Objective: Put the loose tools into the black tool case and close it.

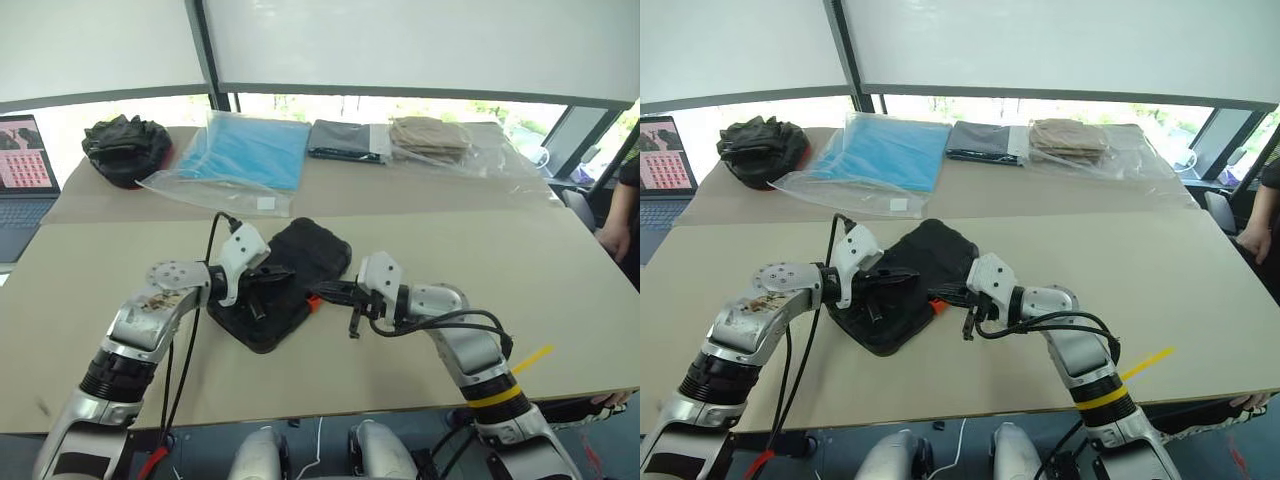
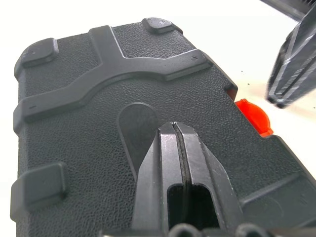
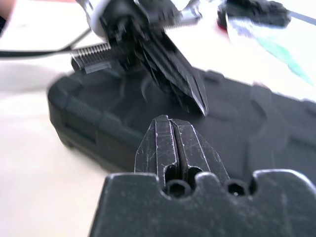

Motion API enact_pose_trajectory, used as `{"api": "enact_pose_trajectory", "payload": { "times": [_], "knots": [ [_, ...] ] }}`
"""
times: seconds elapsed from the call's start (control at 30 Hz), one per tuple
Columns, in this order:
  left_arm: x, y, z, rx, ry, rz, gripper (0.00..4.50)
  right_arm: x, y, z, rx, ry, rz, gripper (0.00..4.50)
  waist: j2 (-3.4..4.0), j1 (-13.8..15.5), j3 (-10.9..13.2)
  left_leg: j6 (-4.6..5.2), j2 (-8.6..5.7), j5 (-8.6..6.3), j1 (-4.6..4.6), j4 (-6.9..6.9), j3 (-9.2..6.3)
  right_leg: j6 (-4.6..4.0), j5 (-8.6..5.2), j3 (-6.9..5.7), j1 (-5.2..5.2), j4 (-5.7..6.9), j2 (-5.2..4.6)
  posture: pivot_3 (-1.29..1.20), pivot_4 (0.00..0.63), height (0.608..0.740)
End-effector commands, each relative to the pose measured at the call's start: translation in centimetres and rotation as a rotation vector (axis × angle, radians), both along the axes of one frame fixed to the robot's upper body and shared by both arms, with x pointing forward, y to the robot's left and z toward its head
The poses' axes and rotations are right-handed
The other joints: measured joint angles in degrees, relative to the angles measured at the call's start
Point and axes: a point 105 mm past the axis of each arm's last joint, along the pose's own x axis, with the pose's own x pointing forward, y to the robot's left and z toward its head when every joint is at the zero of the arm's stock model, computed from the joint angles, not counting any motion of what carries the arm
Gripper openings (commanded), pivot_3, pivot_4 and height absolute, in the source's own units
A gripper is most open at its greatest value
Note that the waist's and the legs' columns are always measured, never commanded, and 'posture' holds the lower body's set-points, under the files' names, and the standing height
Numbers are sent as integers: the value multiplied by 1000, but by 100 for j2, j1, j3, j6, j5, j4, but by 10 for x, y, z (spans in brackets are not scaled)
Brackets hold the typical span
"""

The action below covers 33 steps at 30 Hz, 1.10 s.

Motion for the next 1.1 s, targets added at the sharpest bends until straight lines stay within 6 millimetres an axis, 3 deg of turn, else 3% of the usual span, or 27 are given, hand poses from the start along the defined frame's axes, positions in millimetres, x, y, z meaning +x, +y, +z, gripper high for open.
{"api": "enact_pose_trajectory", "payload": {
  "times": [0.03, 0.27, 0.37, 0.63, 0.87, 1.1],
  "knots": [
    [-17, 17, -61, 105, 240, 66, 15, 2, -6, 10, 13, -49, -12, 0, 4, 2, -4, 0, -1, 0, -1, 0, 1, -1, 1, 2, 0, -2, -1, 0, 150, 740],
    [-17, 18, -62, 106, 244, 70, 15, -10, -25, 2, -48, 47, 19, 0, 9, 2, -12, 0, -2, 0, 1, -2, 0, -1, -1, 3, 2, -3, -2, 0, 150, 740],
    [-17, 17, -64, 107, 246, 67, 15, -11, -30, -18, -127, 81, -4, 0, 10, 1, -15, 0, -1, 0, 2, -3, 0, 1, -3, 4, 2, -4, -2, 0, 150, 740],
    [-17, 16, -65, 114, 253, 56, 15, 0, -14, -36, -123, 131, -42, 0, 11, 2, -18, 0, 0, 0, 3, -5, 0, 23, -27, 5, 1, -4, -2, 0, 150, 740],
    [-16, 20, -67, 131, 257, 60, 15, 9, 1, -22, -57, 100, -30, 0, 12, -3, -19, 0, 1, 0, 2, -5, -1, 20, -24, 5, 0, -4, -2, 0, 150, 740],
    [-21, 23, -74, 130, 273, 67, 15, 15, 7, -22, -50, 81, -34, 0, 12, -26, -19, 0, 5, 0, 27, -13, -1, 13, -26, 10, 4, 1, 5, 0, 150, 740]
  ]
}}
